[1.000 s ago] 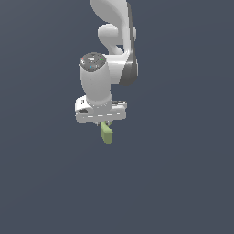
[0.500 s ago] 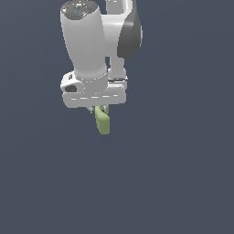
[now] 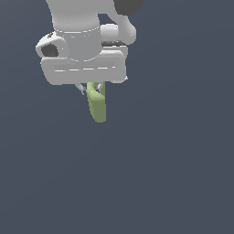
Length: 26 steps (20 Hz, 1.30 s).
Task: Pick up the object and move it to a goal position.
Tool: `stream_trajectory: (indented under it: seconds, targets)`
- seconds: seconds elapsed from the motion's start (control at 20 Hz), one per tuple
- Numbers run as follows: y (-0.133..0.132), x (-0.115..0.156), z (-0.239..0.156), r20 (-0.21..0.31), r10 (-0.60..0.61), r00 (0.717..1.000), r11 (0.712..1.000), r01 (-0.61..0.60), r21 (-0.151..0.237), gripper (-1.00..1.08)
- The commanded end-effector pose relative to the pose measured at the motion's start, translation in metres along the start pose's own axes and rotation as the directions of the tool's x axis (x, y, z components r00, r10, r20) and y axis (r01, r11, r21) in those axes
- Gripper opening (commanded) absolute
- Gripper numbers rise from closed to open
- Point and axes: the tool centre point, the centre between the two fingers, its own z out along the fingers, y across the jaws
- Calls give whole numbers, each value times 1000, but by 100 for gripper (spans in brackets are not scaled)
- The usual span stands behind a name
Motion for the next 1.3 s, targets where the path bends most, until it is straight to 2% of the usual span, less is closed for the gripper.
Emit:
stream_trajectory:
  seconds: [0.0, 0.65, 1.25]
  targets:
    - [2, 2, -22, 1, 0, 1000, 1000, 0, 0, -100]
    - [10, 15, -105, 1, 0, 1000, 1000, 0, 0, -100]
    - [14, 22, -146, 1, 0, 1000, 1000, 0, 0, -100]
